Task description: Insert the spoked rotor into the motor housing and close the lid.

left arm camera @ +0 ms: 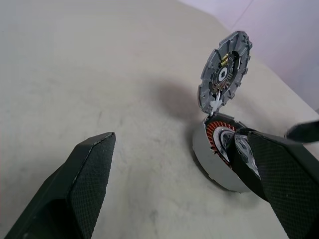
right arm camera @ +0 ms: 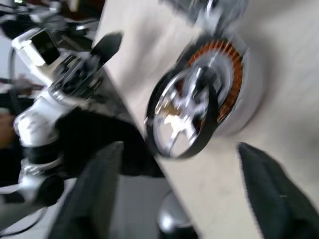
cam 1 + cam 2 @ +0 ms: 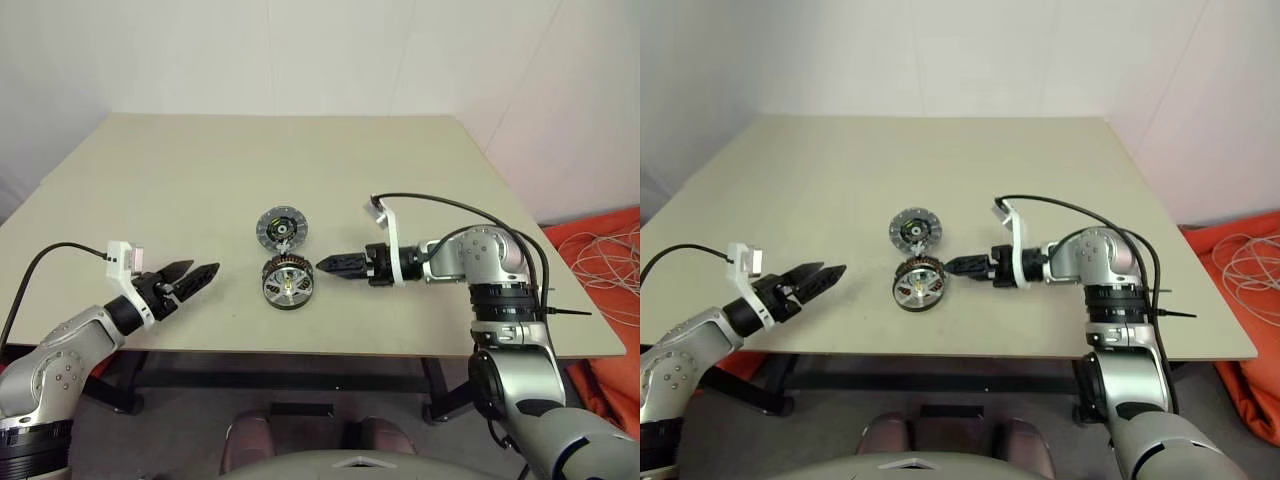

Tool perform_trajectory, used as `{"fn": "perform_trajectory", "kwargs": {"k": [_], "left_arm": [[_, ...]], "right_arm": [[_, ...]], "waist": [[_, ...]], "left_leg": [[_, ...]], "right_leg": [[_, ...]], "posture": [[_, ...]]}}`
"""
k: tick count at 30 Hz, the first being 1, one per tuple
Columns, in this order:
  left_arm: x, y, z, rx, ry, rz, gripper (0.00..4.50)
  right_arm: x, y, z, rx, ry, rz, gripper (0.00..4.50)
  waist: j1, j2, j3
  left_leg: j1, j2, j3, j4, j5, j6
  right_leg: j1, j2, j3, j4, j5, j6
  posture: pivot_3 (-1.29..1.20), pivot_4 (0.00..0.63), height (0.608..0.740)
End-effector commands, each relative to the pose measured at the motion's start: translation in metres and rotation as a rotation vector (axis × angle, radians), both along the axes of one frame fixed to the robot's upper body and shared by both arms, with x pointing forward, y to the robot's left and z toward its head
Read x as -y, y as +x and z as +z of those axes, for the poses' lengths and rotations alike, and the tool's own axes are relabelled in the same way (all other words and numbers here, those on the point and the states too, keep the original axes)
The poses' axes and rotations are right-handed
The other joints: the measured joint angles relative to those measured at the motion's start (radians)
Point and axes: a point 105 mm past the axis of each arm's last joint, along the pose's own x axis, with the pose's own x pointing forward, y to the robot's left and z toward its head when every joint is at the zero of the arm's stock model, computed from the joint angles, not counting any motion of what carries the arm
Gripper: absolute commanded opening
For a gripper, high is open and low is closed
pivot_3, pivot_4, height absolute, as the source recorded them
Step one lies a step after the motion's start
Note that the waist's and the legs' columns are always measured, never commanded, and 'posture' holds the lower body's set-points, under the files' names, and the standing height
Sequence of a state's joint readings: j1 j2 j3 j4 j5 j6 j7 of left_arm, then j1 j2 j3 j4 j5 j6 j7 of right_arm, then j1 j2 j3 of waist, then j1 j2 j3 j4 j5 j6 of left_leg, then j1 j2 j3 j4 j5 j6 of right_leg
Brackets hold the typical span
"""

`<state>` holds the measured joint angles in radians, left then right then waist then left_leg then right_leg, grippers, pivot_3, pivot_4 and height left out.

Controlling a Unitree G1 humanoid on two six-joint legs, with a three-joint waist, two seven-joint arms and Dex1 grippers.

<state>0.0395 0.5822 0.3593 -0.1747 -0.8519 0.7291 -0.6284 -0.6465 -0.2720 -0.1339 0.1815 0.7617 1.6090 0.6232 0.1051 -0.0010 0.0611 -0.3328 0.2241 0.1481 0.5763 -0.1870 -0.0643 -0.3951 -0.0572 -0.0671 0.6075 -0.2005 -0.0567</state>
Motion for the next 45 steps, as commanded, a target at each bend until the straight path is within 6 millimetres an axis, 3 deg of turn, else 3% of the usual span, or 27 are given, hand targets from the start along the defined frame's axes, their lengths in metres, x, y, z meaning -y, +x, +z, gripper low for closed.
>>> {"fn": "perform_trajectory", "kwargs": {"k": [1, 10, 23, 26, 36, 41, 45], "left_arm": [[0.002, 0.001, 0.009, 0.032, 0.008, -0.016, 4.5], [0.003, 0.0, 0.006, 0.023, 0.009, -0.015, 4.5], [0.005, 0.001, 0.006, 0.026, 0.007, -0.016, 4.5], [0.005, 0.002, 0.006, 0.028, 0.005, -0.016, 4.5], [0.008, 0.003, 0.005, 0.027, -0.005, -0.02, 4.5], [0.01, 0.004, 0.004, 0.024, -0.009, -0.022, 4.5], [0.009, 0.005, 0.005, 0.003, -0.046, -0.003, 4.5]], "right_arm": [[-0.008, -0.002, 0.012, 0.0, 0.085, 0.01, 4.45], [-0.012, 0.005, -0.01, -0.237, 0.117, -0.071, 4.45], [-0.035, 0.003, -0.009, -0.288, 0.144, -0.075, 4.45], [-0.036, 0.003, -0.009, -0.283, 0.136, -0.082, 3.85], [-0.036, 0.001, 0.002, -0.223, 0.136, -0.063, 0.39], [-0.032, -0.002, 0.008, -0.176, 0.128, -0.04, 0.3], [-0.028, -0.002, 0.025, -0.024, 0.091, -0.03, 0.3]], "waist": [[-0.002, 0.0, 0.0], [-0.003, 0.0, 0.0], [-0.005, 0.0, 0.0], [-0.005, 0.0, 0.0], [-0.005, 0.0, 0.0], [-0.004, 0.0, 0.0], [-0.003, 0.0, 0.0]], "left_leg": [[0.0, 0.0, 0.0, 0.0, 0.0, 0.0], [0.001, 0.0, 0.0, 0.001, 0.0, -0.001], [-0.001, 0.0, 0.0, 0.0, 0.0, -0.001], [-0.001, 0.0, 0.0, 0.0, 0.0, -0.001], [-0.001, 0.0, 0.0, 0.0, 0.001, -0.001], [-0.001, 0.0, 0.0, 0.0, 0.001, -0.002], [-0.002, 0.0, 0.0, 0.0, 0.002, -0.003]], "right_leg": [[0.0, 0.0, 0.0, 0.0, 0.0, 0.0], [0.001, 0.0, 0.0, 0.0, 0.0, 0.0], [-0.001, 0.0, 0.0, 0.0, 0.0, 0.0], [-0.001, 0.0, 0.0, 0.0, 0.0, 0.0], [-0.001, 0.0, 0.0, 0.0, 0.0, 0.001], [-0.002, 0.0, 0.0, 0.0, 0.0, 0.001], [-0.002, 0.0, 0.0, 0.0, 0.0, 0.001]], "posture": [[0.0, 0.0, 0.74], [0.0, 0.0, 0.74], [0.0, 0.0, 0.74], [0.0, 0.0, 0.74], [0.0, 0.0, 0.74], [0.0, 0.0, 0.74], [0.0, 0.0, 0.74]]}}
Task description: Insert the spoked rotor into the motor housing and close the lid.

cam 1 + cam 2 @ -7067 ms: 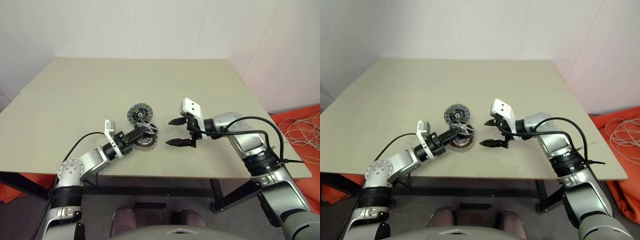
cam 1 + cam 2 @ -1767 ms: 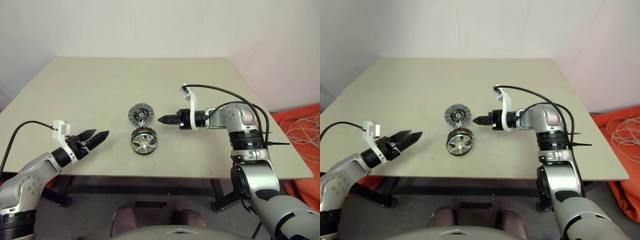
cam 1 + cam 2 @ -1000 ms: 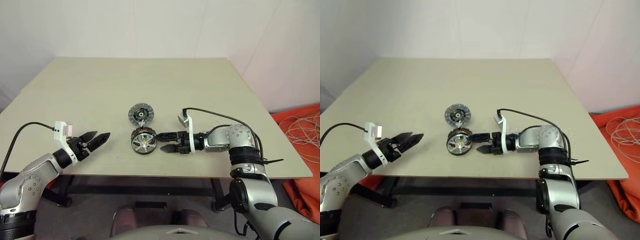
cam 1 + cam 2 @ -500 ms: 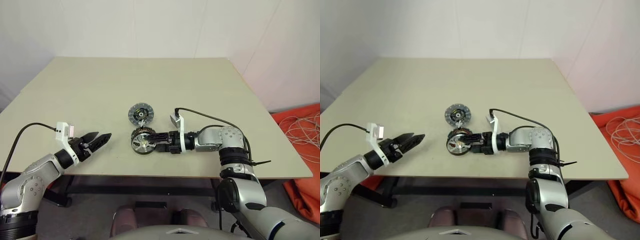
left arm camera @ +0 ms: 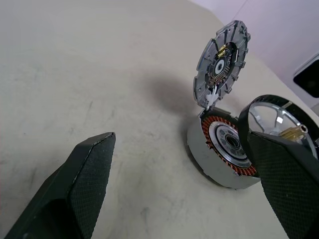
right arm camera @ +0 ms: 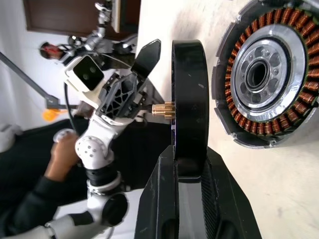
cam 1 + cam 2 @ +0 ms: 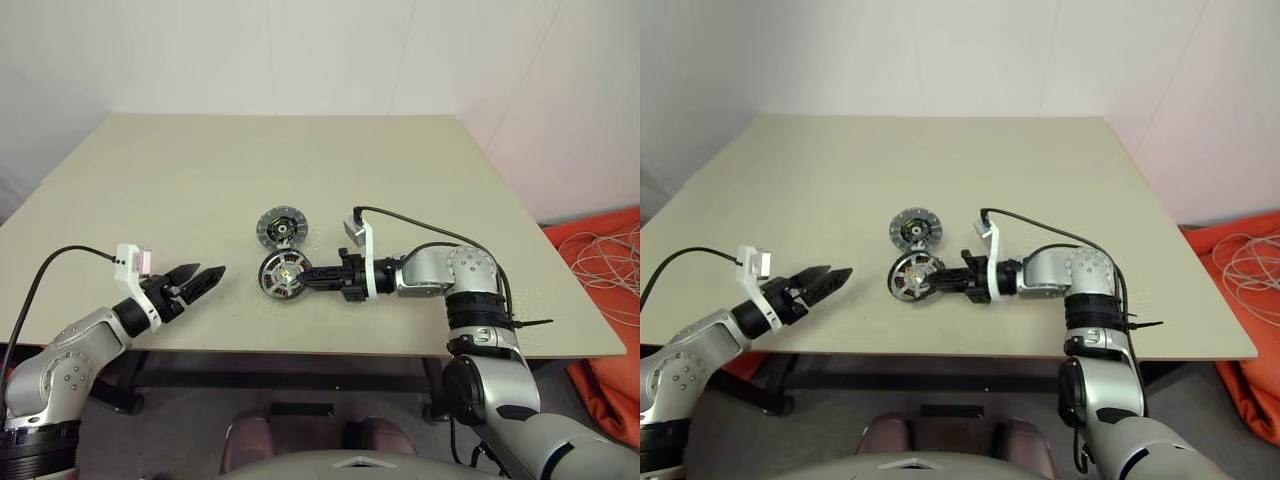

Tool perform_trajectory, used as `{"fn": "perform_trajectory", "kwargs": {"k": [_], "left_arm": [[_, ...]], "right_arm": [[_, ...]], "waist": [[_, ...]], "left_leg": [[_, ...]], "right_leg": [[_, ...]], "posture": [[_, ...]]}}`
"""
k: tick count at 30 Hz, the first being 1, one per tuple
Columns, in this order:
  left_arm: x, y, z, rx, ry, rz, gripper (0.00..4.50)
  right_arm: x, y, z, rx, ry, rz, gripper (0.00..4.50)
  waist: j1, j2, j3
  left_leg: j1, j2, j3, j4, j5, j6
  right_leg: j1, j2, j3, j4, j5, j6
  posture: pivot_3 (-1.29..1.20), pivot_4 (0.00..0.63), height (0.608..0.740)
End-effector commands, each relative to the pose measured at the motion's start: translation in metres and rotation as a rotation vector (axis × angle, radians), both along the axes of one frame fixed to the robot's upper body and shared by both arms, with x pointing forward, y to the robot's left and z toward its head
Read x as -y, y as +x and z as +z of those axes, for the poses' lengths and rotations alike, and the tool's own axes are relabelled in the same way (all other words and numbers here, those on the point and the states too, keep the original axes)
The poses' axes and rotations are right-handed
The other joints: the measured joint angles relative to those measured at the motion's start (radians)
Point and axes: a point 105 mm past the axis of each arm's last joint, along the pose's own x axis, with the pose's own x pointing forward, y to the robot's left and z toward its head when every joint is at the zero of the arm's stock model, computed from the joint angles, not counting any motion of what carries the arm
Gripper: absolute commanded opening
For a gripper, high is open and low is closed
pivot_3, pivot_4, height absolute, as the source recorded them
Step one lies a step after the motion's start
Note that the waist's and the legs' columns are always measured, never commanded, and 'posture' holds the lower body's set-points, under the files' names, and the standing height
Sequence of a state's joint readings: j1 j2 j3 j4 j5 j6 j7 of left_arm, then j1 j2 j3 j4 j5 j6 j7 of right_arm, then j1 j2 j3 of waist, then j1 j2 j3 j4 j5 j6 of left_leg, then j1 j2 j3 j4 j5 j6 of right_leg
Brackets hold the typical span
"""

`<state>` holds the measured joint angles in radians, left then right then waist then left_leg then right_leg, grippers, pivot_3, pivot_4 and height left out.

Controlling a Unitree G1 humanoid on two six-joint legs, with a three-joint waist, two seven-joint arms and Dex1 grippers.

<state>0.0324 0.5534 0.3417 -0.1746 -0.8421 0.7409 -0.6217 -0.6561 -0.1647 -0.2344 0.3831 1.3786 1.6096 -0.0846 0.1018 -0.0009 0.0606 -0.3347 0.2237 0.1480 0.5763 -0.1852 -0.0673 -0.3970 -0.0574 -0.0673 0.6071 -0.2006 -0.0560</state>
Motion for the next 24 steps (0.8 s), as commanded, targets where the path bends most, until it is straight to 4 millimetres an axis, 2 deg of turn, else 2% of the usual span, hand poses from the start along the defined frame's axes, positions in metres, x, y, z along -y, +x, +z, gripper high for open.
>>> {"fn": "perform_trajectory", "kwargs": {"k": [1, 4, 8, 11, 18, 21, 24], "left_arm": [[0.001, 0.004, 0.01, 0.011, -0.037, 0.013, 4.5], [0.001, 0.003, 0.006, -0.077, -0.097, 0.022, 4.5], [-0.003, 0.0, 0.007, -0.126, -0.119, 0.017, 4.5], [-0.011, 0.002, 0.015, -0.123, -0.188, 0.04, 4.5], [-0.011, 0.004, 0.03, -0.097, -0.267, 0.026, 4.5], [-0.01, 0.002, 0.03, -0.11, -0.295, 0.011, 4.5], [-0.01, 0.0, 0.032, -0.117, -0.34, -0.003, 4.5]], "right_arm": [[0.001, 0.001, 0.029, 0.189, -0.008, 0.019, 0.3], [0.004, 0.011, 0.042, 0.318, -0.036, -0.025, 0.3], [0.01, 0.029, 0.078, 0.703, -0.096, -0.039, 0.3], [0.008, 0.034, 0.093, 0.981, -0.107, -0.003, 0.3], [-0.002, 0.027, 0.113, 1.348, -0.043, 0.088, 0.3], [-0.004, 0.022, 0.114, 1.518, -0.065, 0.127, 0.3], [-0.005, 0.018, 0.11, 1.61, -0.074, 0.17, 0.3]], "waist": [[0.001, 0.0, 0.0], [0.003, -0.001, 0.0], [0.006, 0.0, 0.0], [0.006, -0.001, 0.0], [0.005, -0.001, 0.0], [0.005, -0.001, 0.0], [0.001, -0.001, 0.0]], "left_leg": [[0.0, 0.0, 0.0, 0.0, 0.0, 0.0], [-0.001, 0.0, 0.0, 0.0, 0.0, 0.0], [-0.002, 0.0, 0.0, 0.001, 0.0, 0.0], [-0.003, 0.0, 0.0, 0.001, -0.001, 0.002], [-0.008, 0.0, 0.0, 0.002, -0.002, 0.004], [-0.008, 0.0, 0.0, 0.002, -0.002, 0.004], [-0.008, 0.0, 0.0, 0.002, -0.003, 0.005]], "right_leg": [[0.0, 0.0, 0.0, 0.0, 0.0, 0.0], [0.0, 0.0, 0.0, 0.0, 0.0, 0.0], [-0.001, 0.0, 0.0, -0.001, 0.0, 0.0], [-0.001, 0.0, -0.001, -0.002, 0.0, 0.001], [-0.004, 0.0, -0.001, -0.001, 0.0, 0.0], [-0.004, 0.0, -0.001, -0.001, 0.0, 0.0], [-0.004, 0.0, -0.001, 0.0, 0.0, 0.0]], "posture": [[0.0, 0.0, 0.74], [0.0, 0.0, 0.74], [0.0, 0.0, 0.74], [0.0, 0.0, 0.74], [0.0, 0.0, 0.74], [0.0, 0.0, 0.74], [0.0, 0.0, 0.74]]}}
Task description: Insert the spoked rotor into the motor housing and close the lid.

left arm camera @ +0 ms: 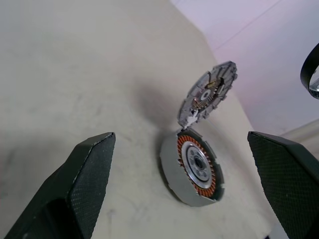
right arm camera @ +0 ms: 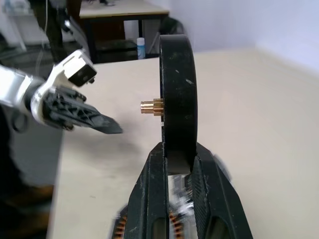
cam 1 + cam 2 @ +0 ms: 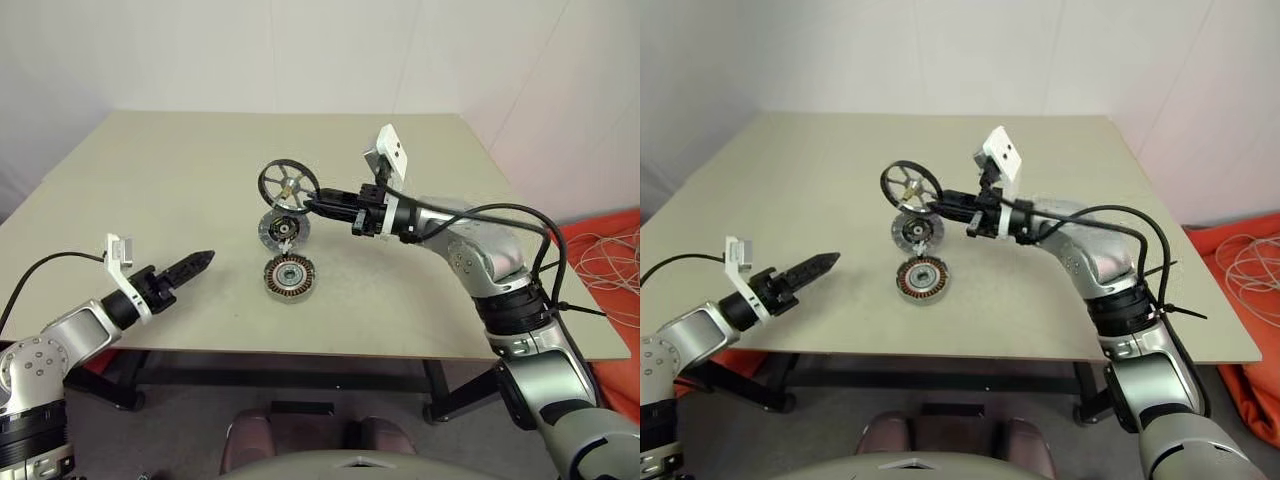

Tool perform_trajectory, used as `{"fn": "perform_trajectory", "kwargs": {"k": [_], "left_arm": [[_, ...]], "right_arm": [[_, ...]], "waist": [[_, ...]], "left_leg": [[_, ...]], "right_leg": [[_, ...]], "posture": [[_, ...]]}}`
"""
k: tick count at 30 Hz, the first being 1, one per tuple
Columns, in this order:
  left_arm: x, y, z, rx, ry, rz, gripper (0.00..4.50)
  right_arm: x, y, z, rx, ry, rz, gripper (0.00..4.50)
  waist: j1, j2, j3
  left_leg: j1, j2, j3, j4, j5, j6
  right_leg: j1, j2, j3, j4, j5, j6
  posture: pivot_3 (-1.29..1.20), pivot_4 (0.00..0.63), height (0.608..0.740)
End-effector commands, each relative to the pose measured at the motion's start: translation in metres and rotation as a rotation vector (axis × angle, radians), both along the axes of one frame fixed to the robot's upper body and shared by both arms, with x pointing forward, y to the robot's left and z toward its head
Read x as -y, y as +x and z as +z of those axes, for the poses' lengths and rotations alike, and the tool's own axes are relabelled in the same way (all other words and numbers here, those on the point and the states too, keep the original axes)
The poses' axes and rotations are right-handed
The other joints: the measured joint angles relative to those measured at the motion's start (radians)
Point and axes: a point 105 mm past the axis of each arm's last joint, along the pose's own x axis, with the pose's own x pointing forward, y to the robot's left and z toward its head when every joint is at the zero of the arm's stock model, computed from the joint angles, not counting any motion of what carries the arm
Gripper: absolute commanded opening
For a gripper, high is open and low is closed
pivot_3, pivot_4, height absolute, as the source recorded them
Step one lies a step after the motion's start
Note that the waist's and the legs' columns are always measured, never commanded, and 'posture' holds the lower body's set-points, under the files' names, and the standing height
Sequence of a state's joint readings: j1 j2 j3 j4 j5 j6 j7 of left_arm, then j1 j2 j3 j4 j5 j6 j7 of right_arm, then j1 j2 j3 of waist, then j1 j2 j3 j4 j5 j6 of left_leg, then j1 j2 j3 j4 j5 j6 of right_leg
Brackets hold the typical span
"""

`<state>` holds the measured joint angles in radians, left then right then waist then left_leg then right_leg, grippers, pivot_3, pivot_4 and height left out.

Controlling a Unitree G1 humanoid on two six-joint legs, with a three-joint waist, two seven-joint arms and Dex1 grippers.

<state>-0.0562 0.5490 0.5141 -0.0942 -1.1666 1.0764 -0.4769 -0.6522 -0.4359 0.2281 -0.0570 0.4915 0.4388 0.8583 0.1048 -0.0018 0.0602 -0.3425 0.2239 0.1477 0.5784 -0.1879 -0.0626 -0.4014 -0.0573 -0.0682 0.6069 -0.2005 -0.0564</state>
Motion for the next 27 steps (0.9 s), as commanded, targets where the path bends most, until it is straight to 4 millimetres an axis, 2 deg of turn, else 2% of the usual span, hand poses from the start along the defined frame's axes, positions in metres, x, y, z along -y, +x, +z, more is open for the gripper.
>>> {"fn": "perform_trajectory", "kwargs": {"k": [1, 6, 12, 15, 19, 23, 27], "left_arm": [[-0.001, -0.001, 0.016, 0.041, -0.055, -0.017, 4.5], [0.005, -0.004, 0.016, 0.011, -0.107, -0.05, 4.5], [0.015, -0.007, 0.027, 0.029, -0.226, -0.089, 4.5], [0.02, -0.011, 0.027, 0.011, -0.259, -0.12, 4.5], [0.019, -0.008, 0.039, 0.032, -0.348, -0.114, 4.5], [0.029, -0.009, 0.042, 0.012, -0.421, -0.147, 4.5], [0.038, -0.009, 0.053, 0.026, -0.597, -0.162, 4.5]], "right_arm": [[-0.006, -0.011, 0.011, 0.189, -0.02, 0.069, 0.3], [-0.008, -0.015, -0.003, 0.32, -0.101, 0.092, 0.3], [-0.009, -0.02, -0.022, 0.478, -0.209, 0.138, 0.3], [-0.009, -0.022, -0.026, 0.527, -0.223, 0.156, 0.3], [-0.01, -0.023, -0.028, 0.585, -0.232, 0.164, 0.3], [-0.01, -0.025, -0.029, 0.666, -0.247, 0.174, 0.3], [-0.011, -0.026, -0.03, 0.714, -0.252, 0.182, 0.3]], "waist": [[-0.004, 0.0, 0.0], [-0.006, 0.0, 0.0], [-0.008, 0.0, 0.0], [-0.01, 0.0, 0.0], [-0.009, 0.0, 0.0], [-0.009, 0.0, 0.0], [-0.009, 0.0, 0.0]], "left_leg": [[0.0, 0.0, 0.0, 0.0, 0.0, 0.0], [0.0, 0.0, 0.0, 0.001, 0.0, 0.0], [0.002, 0.0, 0.0, 0.003, 0.0, 0.0], [0.001, 0.0, 0.0, 0.003, 0.0, 0.0], [0.002, 0.0, 0.0, 0.003, 0.0, 0.0], [0.002, 0.0, 0.0, 0.004, 0.0, 0.0], [0.001, 0.0, 0.0, 0.004, 0.0, 0.0]], "right_leg": [[0.0, 0.0, 0.0, 0.0, 0.0, 0.0], [0.001, 0.0, 0.0, 0.0, 0.0, 0.0], [0.002, 0.0, 0.0, 0.0, 0.0, 0.0], [0.003, 0.0, 0.0, 0.001, 0.0, 0.0], [0.004, 0.0, 0.0, 0.001, 0.0, 0.0], [0.004, 0.0, 0.0, 0.001, 0.0, 0.0], [0.005, 0.0, 0.001, 0.001, 0.0, 0.0]], "posture": [[0.0, 0.0, 0.74], [0.0, 0.0, 0.74], [0.0, 0.0, 0.74], [0.0, 0.0, 0.74], [0.0, 0.0, 0.74], [0.0, 0.0, 0.74], [0.0, 0.0, 0.74]]}}
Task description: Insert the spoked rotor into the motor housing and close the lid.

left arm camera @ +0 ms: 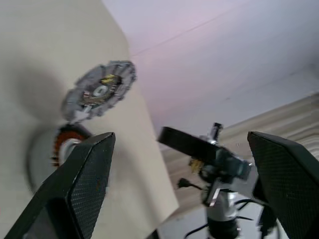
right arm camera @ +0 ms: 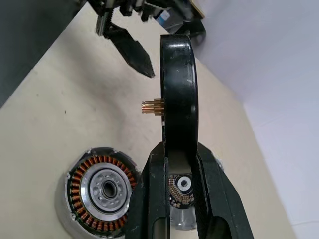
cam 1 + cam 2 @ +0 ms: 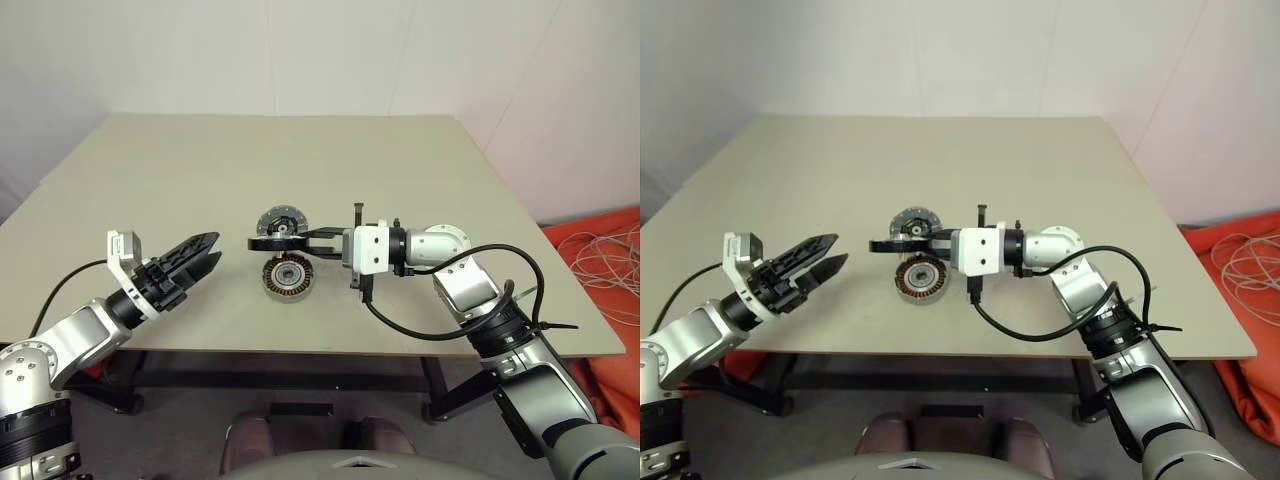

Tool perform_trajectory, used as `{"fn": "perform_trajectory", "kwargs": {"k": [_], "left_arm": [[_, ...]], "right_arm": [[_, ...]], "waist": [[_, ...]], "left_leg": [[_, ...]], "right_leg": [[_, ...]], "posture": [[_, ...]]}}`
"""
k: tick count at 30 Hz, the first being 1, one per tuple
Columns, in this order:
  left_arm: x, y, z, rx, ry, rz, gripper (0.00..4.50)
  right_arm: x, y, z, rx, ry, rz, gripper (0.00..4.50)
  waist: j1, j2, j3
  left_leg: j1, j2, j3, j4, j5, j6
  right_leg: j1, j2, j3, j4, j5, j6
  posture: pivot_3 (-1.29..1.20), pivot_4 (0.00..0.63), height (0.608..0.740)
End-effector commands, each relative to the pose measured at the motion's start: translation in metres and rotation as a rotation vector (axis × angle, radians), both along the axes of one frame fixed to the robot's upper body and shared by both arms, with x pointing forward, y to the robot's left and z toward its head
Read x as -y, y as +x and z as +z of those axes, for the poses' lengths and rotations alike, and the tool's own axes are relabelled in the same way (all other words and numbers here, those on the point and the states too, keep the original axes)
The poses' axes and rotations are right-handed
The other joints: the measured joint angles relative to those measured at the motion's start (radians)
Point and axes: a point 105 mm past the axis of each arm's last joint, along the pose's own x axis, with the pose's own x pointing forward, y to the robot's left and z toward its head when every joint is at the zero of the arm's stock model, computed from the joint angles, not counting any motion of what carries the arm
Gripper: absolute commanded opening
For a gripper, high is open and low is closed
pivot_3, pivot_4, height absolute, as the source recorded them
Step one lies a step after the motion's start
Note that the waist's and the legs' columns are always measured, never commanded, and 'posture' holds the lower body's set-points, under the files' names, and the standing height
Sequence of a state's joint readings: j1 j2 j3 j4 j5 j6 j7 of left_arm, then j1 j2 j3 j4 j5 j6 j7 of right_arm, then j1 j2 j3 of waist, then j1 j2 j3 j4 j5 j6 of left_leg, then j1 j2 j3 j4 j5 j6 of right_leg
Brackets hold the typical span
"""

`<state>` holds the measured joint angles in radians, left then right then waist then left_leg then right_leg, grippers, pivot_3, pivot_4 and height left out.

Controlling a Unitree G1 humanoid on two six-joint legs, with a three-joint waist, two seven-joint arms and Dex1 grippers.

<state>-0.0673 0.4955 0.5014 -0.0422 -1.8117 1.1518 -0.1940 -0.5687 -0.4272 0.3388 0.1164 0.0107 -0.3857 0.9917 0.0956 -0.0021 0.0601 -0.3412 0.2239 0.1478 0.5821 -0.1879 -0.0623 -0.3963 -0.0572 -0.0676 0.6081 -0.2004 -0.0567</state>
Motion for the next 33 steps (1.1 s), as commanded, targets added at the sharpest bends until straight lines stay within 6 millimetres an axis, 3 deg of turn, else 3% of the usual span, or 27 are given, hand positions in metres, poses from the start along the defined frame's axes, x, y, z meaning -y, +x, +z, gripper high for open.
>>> {"fn": "perform_trajectory", "kwargs": {"k": [1, 6, 12, 17, 33], "left_arm": [[0.007, 0.002, 0.019, 0.052, -0.168, -0.012, 4.5], [0.013, 0.009, 0.013, 0.009, -0.235, 0.016, 4.5], [0.035, 0.003, -0.007, -0.091, -0.23, -0.001, 4.5], [0.038, 0.002, -0.017, -0.145, -0.227, 0.019, 4.5], [0.037, 0.005, -0.015, -0.128, -0.266, -0.009, 4.5]], "right_arm": [[-0.002, -0.002, 0.01, 0.073, 0.032, 0.021, 0.3], [-0.002, -0.004, 0.009, 0.08, 0.035, 0.032, 0.3], [-0.004, -0.005, 0.01, 0.086, 0.042, 0.039, 0.3], [-0.004, -0.004, 0.011, 0.088, 0.046, 0.035, 0.3], [-0.008, -0.002, 0.011, 0.115, 0.052, 0.038, 0.3]], "waist": [[0.0, 0.0, 0.0], [-0.001, -0.001, 0.0], [-0.001, -0.001, 0.0], [-0.001, -0.002, 0.0], [-0.003, -0.003, 0.0]], "left_leg": [[0.0, 0.0, 0.0, 0.0, 0.0, 0.0], [0.001, 0.0, 0.0, 0.001, 0.0, 0.0], [0.001, 0.0, 0.0, 0.001, 0.0, 0.001], [0.0, 0.001, 0.0, 0.001, 0.0, 0.001], [0.0, 0.001, 0.0, 0.004, -0.001, 0.001]], "right_leg": [[0.0, 0.0, 0.0, 0.0, 0.0, 0.0], [0.001, 0.0, 0.0, 0.0, 0.0, 0.0], [0.002, 0.0, 0.0, 0.0, 0.0, 0.0], [0.002, 0.001, -0.001, 0.0, 0.0, 0.0], [0.002, 0.001, 0.0, -0.001, 0.0, 0.001]], "posture": [[0.0, 0.0, 0.74], [0.0, 0.0, 0.74], [0.0, 0.0, 0.74], [0.0, 0.0, 0.74], [0.0, 0.0, 0.74]]}}
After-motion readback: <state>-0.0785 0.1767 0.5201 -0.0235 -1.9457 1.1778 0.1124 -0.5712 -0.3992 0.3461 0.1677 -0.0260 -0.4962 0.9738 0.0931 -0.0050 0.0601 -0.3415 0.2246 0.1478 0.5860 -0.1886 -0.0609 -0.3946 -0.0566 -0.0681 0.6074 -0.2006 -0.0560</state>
